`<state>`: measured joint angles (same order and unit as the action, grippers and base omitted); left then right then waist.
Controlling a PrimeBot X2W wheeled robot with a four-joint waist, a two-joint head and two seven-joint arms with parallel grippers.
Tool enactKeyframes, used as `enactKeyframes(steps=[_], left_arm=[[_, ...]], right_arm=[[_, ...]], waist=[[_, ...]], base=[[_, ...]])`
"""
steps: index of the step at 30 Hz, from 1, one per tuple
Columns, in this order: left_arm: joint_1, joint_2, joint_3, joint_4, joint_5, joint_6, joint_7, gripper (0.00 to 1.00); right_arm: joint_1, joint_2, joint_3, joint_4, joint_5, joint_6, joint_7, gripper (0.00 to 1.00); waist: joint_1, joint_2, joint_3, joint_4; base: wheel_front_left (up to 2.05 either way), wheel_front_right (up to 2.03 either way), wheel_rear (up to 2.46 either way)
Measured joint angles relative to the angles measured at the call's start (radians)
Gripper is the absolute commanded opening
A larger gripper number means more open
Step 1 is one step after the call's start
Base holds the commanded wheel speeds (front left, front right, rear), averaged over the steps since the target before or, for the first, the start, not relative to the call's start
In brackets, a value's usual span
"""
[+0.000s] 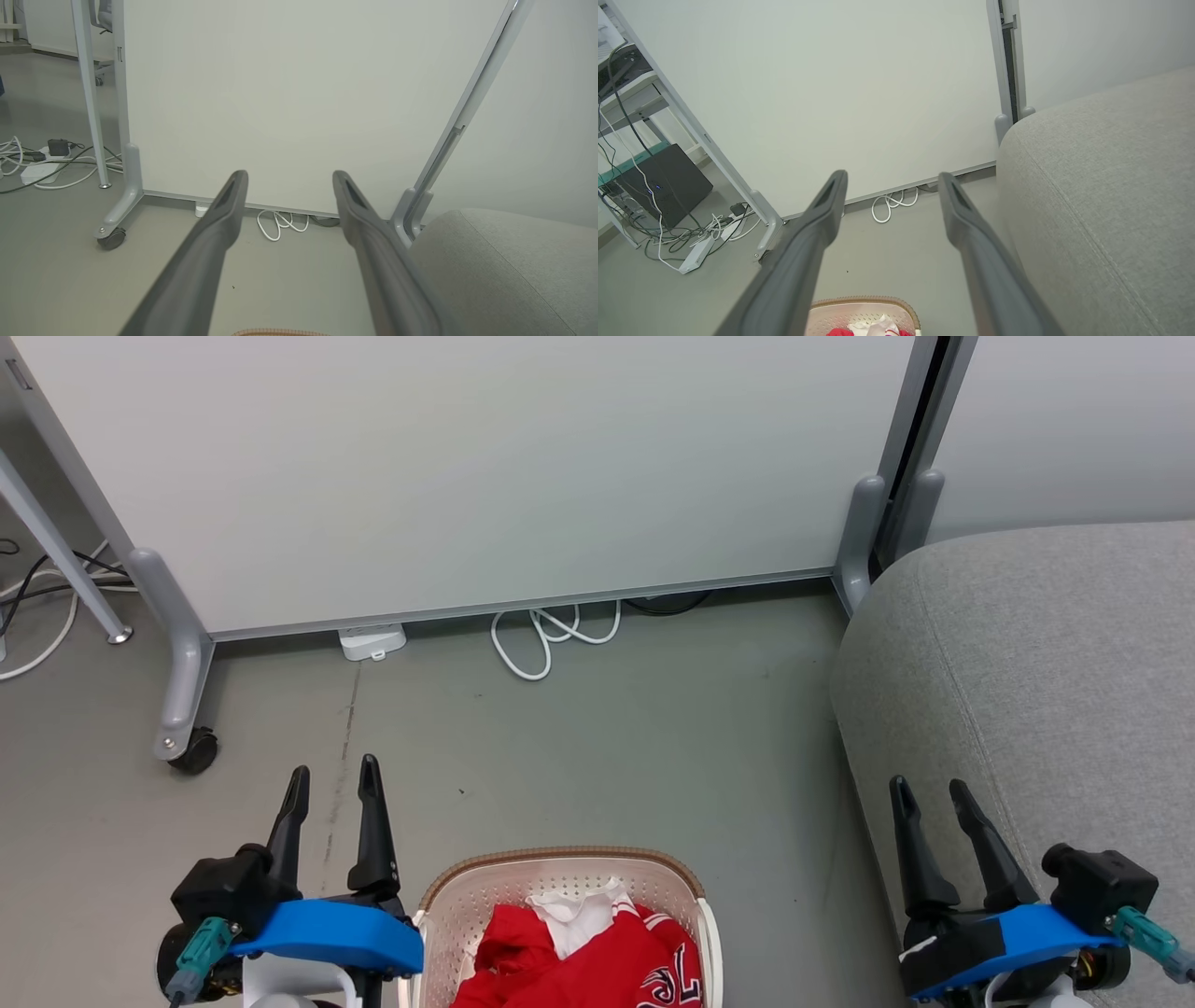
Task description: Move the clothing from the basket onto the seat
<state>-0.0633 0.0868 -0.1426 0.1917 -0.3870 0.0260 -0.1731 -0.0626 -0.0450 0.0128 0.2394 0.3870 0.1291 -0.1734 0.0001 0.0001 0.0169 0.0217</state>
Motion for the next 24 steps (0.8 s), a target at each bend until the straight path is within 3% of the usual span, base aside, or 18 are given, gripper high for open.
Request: enactKeyframes(steps=[24], left_arm=[[-0.002,0.001,-0.028,-0.01,0.199,-0.027,-0.051,1.0]], right_arm=[[-0.005,-0.001,0.025,-0.001,-0.208,0.0,-0.05,1.0]], waist=[[0.0,0.0,0.006,0.008]], base=[[0.0,0.0,0.0]])
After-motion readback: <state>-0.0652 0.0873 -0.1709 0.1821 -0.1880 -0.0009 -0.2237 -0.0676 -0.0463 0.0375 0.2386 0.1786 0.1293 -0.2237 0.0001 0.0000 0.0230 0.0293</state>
